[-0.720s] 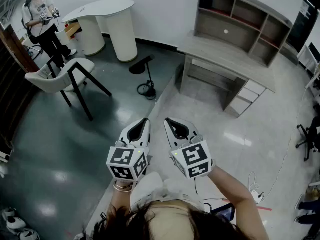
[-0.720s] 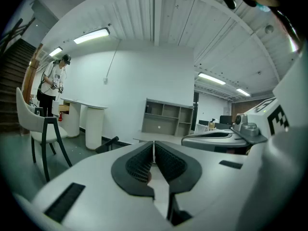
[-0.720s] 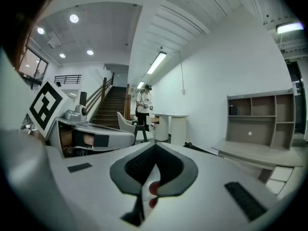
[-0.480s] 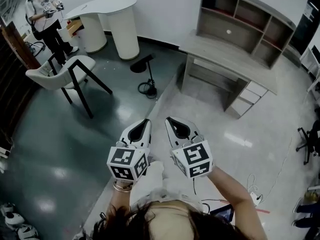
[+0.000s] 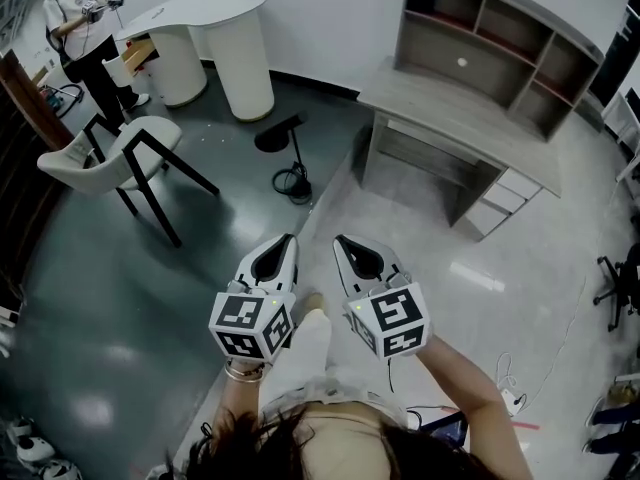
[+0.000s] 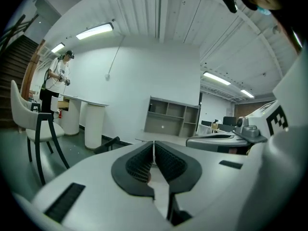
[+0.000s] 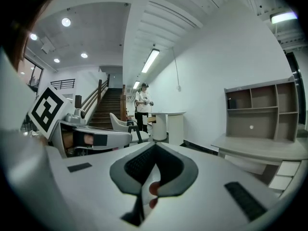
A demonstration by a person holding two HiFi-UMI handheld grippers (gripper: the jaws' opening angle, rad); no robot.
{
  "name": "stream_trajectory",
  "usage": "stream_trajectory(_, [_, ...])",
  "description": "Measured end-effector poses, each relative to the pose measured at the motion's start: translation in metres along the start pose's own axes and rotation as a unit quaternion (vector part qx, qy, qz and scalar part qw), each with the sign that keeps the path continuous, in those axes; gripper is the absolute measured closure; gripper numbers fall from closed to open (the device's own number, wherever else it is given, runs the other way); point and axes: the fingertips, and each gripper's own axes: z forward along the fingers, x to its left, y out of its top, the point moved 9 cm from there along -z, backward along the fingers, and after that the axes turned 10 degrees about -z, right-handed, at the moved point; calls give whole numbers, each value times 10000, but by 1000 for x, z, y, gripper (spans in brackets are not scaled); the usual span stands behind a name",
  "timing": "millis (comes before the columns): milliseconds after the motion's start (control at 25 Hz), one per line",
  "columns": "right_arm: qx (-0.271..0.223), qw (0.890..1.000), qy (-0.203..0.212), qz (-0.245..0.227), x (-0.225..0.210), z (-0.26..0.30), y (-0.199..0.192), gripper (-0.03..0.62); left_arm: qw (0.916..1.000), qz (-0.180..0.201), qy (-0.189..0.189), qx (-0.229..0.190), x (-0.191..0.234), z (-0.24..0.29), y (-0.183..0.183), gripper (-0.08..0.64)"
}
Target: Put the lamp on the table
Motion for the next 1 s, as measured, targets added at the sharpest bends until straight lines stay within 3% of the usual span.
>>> stream_trajectory(200, [37,9999,-31,153,-32,42,3,572,9995,287,76,109,23,47,14,538])
stream_trajectory(1000, [291,9993,44,235,-114,222,14,571,9998,67,-163,137,145,199,75,538])
